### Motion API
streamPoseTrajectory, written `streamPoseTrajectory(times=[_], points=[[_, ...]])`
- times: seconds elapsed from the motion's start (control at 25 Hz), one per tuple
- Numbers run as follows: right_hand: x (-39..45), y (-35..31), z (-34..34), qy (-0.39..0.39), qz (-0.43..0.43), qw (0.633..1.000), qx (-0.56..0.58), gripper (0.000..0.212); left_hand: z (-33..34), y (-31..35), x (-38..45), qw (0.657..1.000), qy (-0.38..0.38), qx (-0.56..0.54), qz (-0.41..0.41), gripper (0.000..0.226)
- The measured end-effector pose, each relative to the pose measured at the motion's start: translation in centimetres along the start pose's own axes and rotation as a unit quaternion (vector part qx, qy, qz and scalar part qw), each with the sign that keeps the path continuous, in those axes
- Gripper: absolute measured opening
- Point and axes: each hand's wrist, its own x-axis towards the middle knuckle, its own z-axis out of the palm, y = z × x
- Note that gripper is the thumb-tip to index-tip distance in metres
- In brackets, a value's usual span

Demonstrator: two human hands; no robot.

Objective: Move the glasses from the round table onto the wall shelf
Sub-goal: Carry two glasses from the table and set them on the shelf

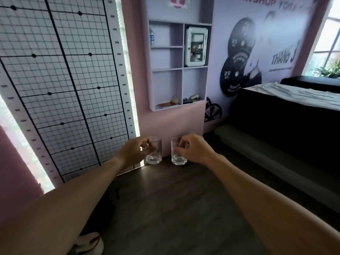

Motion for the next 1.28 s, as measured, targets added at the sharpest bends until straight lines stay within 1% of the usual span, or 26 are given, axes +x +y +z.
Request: streamPoseTrajectory(times=[0.16, 0.32, 0.48, 0.64, 0.8, 0.92, 1.0, 1.12, 1.28], points=[[7.2, 3.5, -0.1, 0.025, 0.021, 0.999, 0.004, 0.023, 1.4, -1.8, 9.3, 1.0, -0.006, -0.016, 0.022, 0.014], [13.6, 7.7, -0.1, 0.031, 0.022, 0.999, 0.0, 0.023, 3.7, -3.8, 17.1, 0.999, -0.012, -0.017, 0.048, 0.012], [21.0, 14.0, 0.2, 0.016, 0.018, 1.0, -0.003, 0.026, 6.5, -6.5, 25.8, 0.999, -0.011, -0.021, 0.044, 0.011], [29.4, 20.4, -0.3, -0.009, 0.01, 1.0, -0.005, 0.019, 8.9, -8.7, 34.8, 0.999, 0.014, -0.011, 0.038, 0.015], [38.5, 26.0, -1.6, -0.011, -0.007, 1.0, -0.009, 0.022, 10.5, -10.2, 44.4, 0.999, 0.04, -0.002, 0.025, 0.012], [43.8, 28.9, -2.1, -0.005, -0.009, 1.0, -0.002, 0.02, 11.3, -11.3, 49.7, 0.998, 0.054, -0.009, 0.015, 0.014], [47.2, 30.8, -1.8, -0.017, -0.014, 1.0, 0.007, 0.019, 11.8, -12.3, 53.0, 0.998, 0.057, -0.005, 0.007, 0.014], [52.4, 33.3, -0.7, -0.034, -0.02, 0.999, 0.016, 0.018, 12.3, -14.5, 58.0, 0.998, 0.062, 0.003, 0.004, 0.012], [59.6, 35.6, 1.4, -0.029, -0.029, 0.999, 0.016, 0.019, 12.8, -18.3, 64.8, 0.997, 0.072, -0.01, 0.006, 0.013]])
